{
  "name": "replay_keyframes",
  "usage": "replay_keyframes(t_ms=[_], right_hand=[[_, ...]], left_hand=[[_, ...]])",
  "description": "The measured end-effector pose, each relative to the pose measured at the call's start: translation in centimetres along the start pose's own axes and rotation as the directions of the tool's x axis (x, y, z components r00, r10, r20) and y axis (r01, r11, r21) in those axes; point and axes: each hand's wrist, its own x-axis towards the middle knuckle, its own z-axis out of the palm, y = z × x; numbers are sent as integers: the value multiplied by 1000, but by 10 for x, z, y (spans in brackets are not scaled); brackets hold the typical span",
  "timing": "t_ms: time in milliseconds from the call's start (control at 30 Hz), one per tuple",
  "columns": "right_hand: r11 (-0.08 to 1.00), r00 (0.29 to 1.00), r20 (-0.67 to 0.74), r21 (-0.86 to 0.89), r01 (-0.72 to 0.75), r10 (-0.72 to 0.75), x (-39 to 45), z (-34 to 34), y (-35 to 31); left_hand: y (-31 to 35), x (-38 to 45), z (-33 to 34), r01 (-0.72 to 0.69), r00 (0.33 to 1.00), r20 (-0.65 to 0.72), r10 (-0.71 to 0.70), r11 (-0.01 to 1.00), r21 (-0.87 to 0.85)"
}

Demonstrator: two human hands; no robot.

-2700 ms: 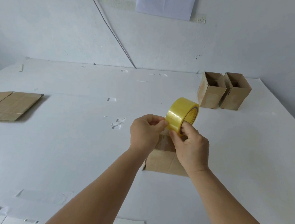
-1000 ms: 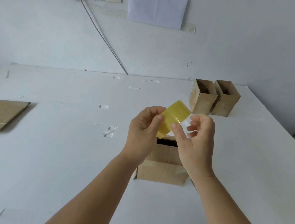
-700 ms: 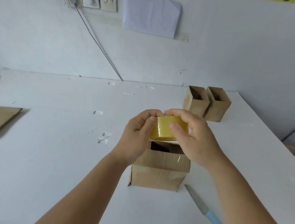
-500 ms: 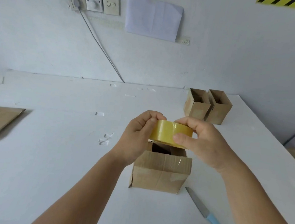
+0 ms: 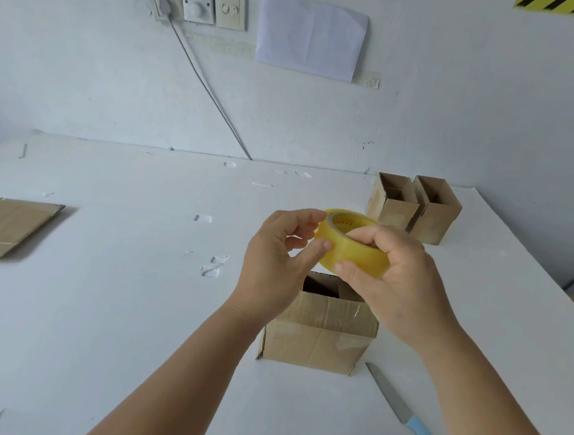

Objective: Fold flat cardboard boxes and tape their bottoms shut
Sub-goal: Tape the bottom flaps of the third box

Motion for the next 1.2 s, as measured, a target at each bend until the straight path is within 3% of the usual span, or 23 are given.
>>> replay_keyframes(t_ms=[433, 700, 933, 1200], right_hand=[[997, 995, -62, 25, -74, 76, -11, 15, 2], [992, 992, -30, 40, -120, 121, -16, 19, 4], [991, 991, -5, 36, -130, 131, -20, 24, 8], [994, 993, -52, 2, -109, 109, -15, 29, 3]], left_hand=[[9, -16, 12, 9, 980, -201, 5, 998, 69], [6, -19, 10, 26, 981, -195, -5, 994, 102], [-2, -22, 8, 15, 994, -106, -4, 994, 107], [-3, -21, 10, 11, 980, -200, -1, 999, 52]])
